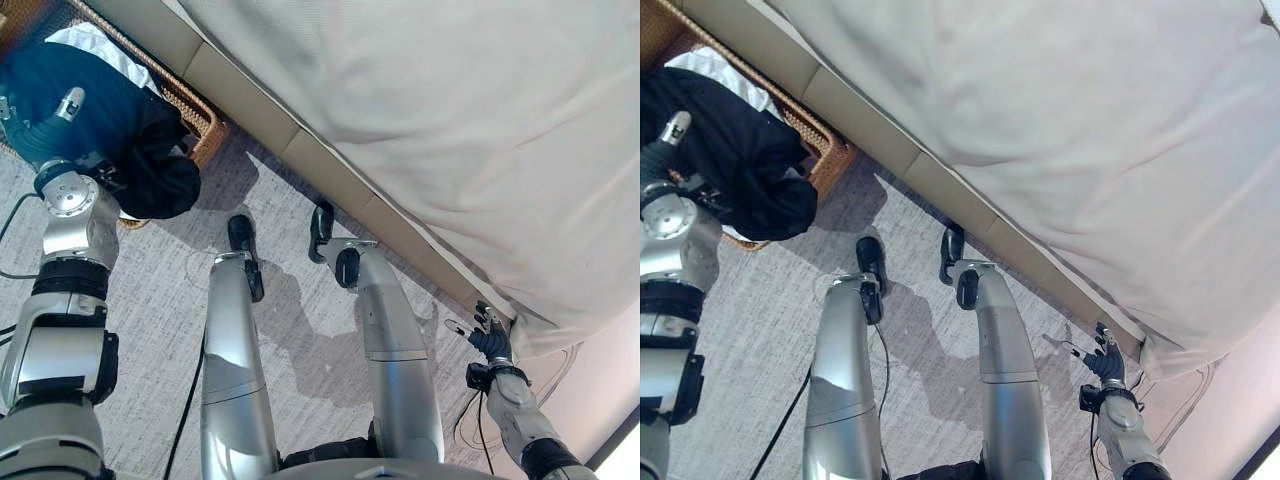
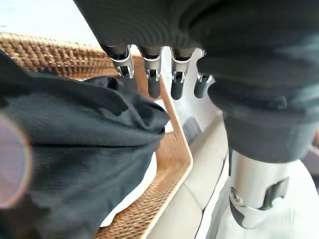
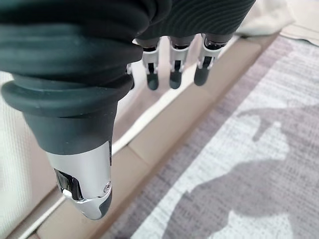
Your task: Pick up clothes into the bucket
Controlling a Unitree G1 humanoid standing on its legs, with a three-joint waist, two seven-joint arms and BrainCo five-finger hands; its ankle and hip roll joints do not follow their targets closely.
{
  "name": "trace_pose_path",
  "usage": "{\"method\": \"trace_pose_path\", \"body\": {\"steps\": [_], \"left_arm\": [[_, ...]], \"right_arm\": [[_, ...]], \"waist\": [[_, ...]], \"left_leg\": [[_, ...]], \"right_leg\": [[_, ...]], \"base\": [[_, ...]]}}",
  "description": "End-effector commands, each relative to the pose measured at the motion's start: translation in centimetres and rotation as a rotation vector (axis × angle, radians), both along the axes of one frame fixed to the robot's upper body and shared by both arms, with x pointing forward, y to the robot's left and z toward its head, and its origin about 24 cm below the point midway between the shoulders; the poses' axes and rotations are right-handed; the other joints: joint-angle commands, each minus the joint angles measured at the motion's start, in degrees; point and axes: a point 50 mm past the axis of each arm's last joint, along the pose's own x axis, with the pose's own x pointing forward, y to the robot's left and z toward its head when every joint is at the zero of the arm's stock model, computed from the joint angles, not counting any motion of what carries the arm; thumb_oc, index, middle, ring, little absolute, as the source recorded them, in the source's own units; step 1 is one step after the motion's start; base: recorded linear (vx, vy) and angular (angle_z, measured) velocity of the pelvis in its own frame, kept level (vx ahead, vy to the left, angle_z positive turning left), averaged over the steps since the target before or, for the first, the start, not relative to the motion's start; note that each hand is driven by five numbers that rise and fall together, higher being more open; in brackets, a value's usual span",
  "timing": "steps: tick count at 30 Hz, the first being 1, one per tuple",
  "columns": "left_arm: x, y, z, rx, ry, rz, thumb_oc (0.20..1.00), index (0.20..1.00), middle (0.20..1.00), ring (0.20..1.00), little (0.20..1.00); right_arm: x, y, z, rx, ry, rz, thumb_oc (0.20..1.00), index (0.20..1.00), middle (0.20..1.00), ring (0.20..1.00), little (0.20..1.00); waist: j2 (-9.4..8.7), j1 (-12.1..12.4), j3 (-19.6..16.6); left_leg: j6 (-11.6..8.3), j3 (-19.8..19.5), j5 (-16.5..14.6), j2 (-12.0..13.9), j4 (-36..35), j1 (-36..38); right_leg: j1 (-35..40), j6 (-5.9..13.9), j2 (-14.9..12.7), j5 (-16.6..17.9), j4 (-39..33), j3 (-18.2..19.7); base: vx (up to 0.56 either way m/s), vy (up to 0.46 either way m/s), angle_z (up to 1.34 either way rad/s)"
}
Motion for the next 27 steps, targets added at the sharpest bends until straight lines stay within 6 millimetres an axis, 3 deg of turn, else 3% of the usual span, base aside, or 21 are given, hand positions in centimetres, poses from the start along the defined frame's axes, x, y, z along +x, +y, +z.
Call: {"method": "trace_pose_path", "body": {"steps": [1,5,10,14,15,19,20,21,23,27], "left_arm": [[-1.6,1.0,3.0,0.051,-0.139,0.115,1.000,1.000,1.000,1.000,1.000],[-3.2,1.9,3.0,0.211,-0.074,0.295,1.000,1.000,1.000,1.000,1.000],[-4.0,2.2,2.4,0.363,0.024,0.366,1.000,1.000,1.000,1.000,1.000],[-4.4,1.8,-1.4,0.461,0.153,0.276,1.000,1.000,1.000,1.000,1.000],[-4.5,1.8,-1.5,0.460,0.156,0.275,1.000,1.000,1.000,1.000,1.000],[-6.0,0.2,-8.3,0.365,0.233,0.022,1.000,1.000,1.000,1.000,1.000],[-6.1,0.3,-8.3,0.363,0.233,0.020,1.000,1.000,1.000,1.000,1.000],[-6.4,-0.3,-11.1,0.293,0.283,-0.048,1.000,1.000,1.000,1.000,1.000],[-7.0,-2.7,-13.9,0.189,0.262,-0.194,1.000,1.000,1.000,1.000,1.000],[-9.3,-4.7,-19.0,0.043,0.346,-0.415,1.000,1.000,1.000,1.000,1.000]], "right_arm": [[-0.2,-0.5,0.4,-0.002,-0.010,-0.023,1.000,1.000,1.000,1.000,1.000],[0.1,0.2,0.4,-0.006,-0.027,0.006,1.000,1.000,1.000,1.000,1.000],[0.7,0.9,0.3,-0.011,-0.026,0.041,1.000,1.000,1.000,1.000,1.000],[1.3,0.5,0.4,-0.043,-0.012,0.049,1.000,1.000,1.000,1.000,1.000],[1.3,0.5,0.4,-0.044,-0.009,0.050,1.000,1.000,1.000,1.000,1.000],[1.4,-0.4,0.5,-0.066,0.009,0.023,1.000,1.000,1.000,1.000,1.000],[1.4,-0.4,0.5,-0.067,0.010,0.023,1.000,1.000,1.000,1.000,1.000],[1.2,-0.6,0.3,-0.061,0.024,0.022,1.000,1.000,1.000,1.000,1.000],[0.7,-0.7,-0.4,-0.047,0.053,-0.004,1.000,1.000,1.000,1.000,1.000],[-0.8,-1.0,-1.7,-0.033,0.123,-0.010,1.000,1.000,1.000,1.000,1.000]], "waist": [[-0.67,1.5,-0.9],[-1.07,1.9,-0.9],[-0.53,2.6,-0.9],[2.09,4.5,-1.0],[2.10,4.4,-0.9],[5.05,5.5,-1.6],[5.04,5.5,-1.4],[5.39,5.1,-2.2],[6.40,5.4,-3.6],[7.81,5.8,-8.2]], "left_leg": [[0.67,-1.3,-2.7,1.1,-4.2,5.6],[0.24,-0.9,-1.6,1.3,-7.0,8.2],[-0.08,-0.1,0.7,1.4,-12.6,13.8],[-0.53,0.6,3.7,0.2,-20.5,22.9],[-0.53,0.7,3.8,0.2,-20.8,23.4],[-1.70,1.5,7.3,-1.2,-31.4,37.0],[-1.71,1.5,7.4,-1.2,-31.7,37.4],[-1.78,2.2,10.2,-1.5,-35.8,41.6],[-2.32,2.1,11.5,-1.5,-40.2,46.8],[-3.36,2.8,13.6,-0.9,-48.0,56.7]], "right_leg": [[6.4,6.62,-3.9,0.1,-4.9,3.5],[8.8,6.89,-3.9,1.1,-7.4,3.8],[13.8,7.39,-3.8,3.1,-12.4,3.8],[21.5,7.54,-3.5,4.8,-17.7,4.1],[21.9,7.54,-3.5,4.9,-18.0,4.1],[34.7,7.40,-3.4,6.9,-26.4,4.1],[35.1,7.40,-3.4,7.0,-26.7,4.0],[39.1,6.95,-3.4,9.2,-30.3,3.6],[43.9,7.06,-3.0,9.6,-33.3,2.7],[53.0,7.69,-2.0,10.1,-39.0,2.1]], "base": [[0.00,0.000,0.00],[-0.01,-0.002,0.01],[-0.04,-0.002,0.00],[-0.02,0.004,0.00],[0.01,0.020,-0.07],[0.03,-0.012,-0.02],[-0.02,-0.016,0.04],[-0.01,-0.030,0.03],[0.08,-0.062,0.05],[0.18,-0.046,-0.02]]}}
